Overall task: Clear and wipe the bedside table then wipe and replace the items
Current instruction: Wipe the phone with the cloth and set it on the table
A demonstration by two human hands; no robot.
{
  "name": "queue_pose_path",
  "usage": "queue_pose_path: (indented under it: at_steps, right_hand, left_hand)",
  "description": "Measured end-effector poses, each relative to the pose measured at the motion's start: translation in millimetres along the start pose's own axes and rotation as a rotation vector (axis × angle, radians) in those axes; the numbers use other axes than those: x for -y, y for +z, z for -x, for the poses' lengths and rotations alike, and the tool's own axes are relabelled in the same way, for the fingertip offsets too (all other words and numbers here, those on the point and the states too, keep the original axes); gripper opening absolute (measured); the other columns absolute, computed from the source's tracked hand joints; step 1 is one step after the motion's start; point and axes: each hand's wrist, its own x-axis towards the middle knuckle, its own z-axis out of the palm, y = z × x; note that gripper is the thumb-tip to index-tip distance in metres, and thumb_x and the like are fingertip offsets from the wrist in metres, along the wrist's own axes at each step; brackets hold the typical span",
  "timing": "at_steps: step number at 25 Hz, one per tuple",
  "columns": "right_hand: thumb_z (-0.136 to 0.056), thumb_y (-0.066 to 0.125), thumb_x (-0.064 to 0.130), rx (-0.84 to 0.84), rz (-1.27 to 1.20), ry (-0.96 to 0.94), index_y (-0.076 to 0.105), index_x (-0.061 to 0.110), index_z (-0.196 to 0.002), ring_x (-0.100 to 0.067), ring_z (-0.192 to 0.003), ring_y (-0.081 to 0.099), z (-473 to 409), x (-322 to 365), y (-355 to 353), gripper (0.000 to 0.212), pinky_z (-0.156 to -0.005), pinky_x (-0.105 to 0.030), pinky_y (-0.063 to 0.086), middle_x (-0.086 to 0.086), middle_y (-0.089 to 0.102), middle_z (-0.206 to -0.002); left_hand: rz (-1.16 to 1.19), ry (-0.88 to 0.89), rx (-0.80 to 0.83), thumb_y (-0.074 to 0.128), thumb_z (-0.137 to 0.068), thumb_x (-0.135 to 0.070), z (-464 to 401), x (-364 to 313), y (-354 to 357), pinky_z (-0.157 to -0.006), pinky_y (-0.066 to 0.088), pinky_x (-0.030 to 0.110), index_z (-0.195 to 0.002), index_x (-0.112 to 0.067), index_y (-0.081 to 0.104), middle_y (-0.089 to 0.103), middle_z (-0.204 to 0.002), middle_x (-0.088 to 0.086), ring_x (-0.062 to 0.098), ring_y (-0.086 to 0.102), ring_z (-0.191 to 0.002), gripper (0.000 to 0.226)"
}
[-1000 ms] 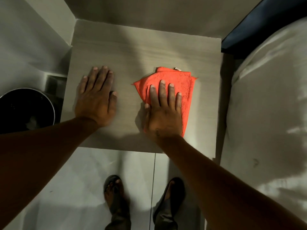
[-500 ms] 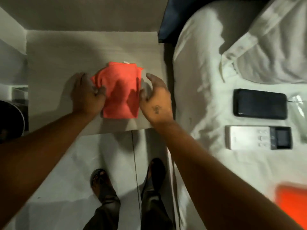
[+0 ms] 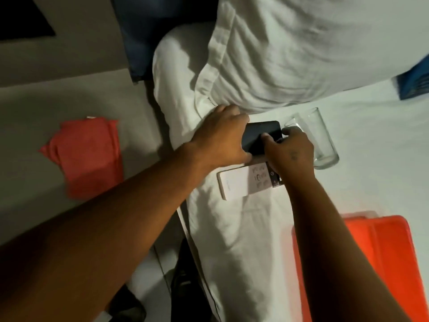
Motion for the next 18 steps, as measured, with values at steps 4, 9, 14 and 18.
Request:
queue_pose_path:
  at_steps: [4, 9, 14, 18]
  right_hand:
    - [-0.077, 0.066, 0.054, 0.077, 0.007, 0.047, 0.071, 0.017, -0.094, -0.028, -0.091, 0.067, -9, 15, -7, 0.041, -0.096, -0.049, 0.05, 0.001, 0.07, -0.087]
    - [-0.08, 0.071, 0.041, 0.285, -0.532, -0.229, 0.071, 0.012, -0.084, -0.021, -0.075, 0.073, 14, 70, -2, 0.029, -0.071, -0.043, 0.061, -0.007, 0.076, -0.079]
    - [-0.088, 0.072, 0.031, 0.614, -0.553, -0.414, 0.072, 0.012, -0.091, -0.023, -0.072, 0.069, 78, 163, 106, 0.019, -0.069, -0.044, 0.06, -0.017, 0.075, -0.084]
    - [-0.097, 0.061, 0.034, 0.611, -0.464, -0.423, 0.069, 0.019, -0.081, -0.019, -0.077, 0.071, 109, 200, 210, 0.023, -0.073, -0.039, 0.057, -0.006, 0.072, -0.081]
  left_hand:
    - [0.001, -0.022, 0.046, 0.081, -0.056, -0.051, -2, -3, -9, -0.099, 0.047, 0.039, -0.116, -0.013, 0.061, 0.059, -0.119, 0.009, 0.029, 0.053, -0.114, 0.074]
    - [0.433, -0.207, -0.076, 0.084, -0.057, -0.043, 52, 48, -53, -0.068, 0.055, 0.024, -0.104, -0.024, 0.058, 0.066, -0.093, -0.01, 0.006, 0.065, -0.085, 0.057]
    - [1.797, -0.39, -0.011, 0.06, -0.09, -0.042, 152, 141, -68, -0.083, 0.06, 0.045, -0.125, -0.014, 0.067, 0.074, -0.112, 0.01, 0.025, 0.071, -0.099, 0.045]
    - [2.008, -0.7, -0.278, 0.037, -0.1, -0.05, 229, 215, -43, -0.086, 0.061, 0.049, -0.123, -0.018, 0.073, 0.073, -0.122, 0.013, 0.032, 0.072, -0.106, 0.053]
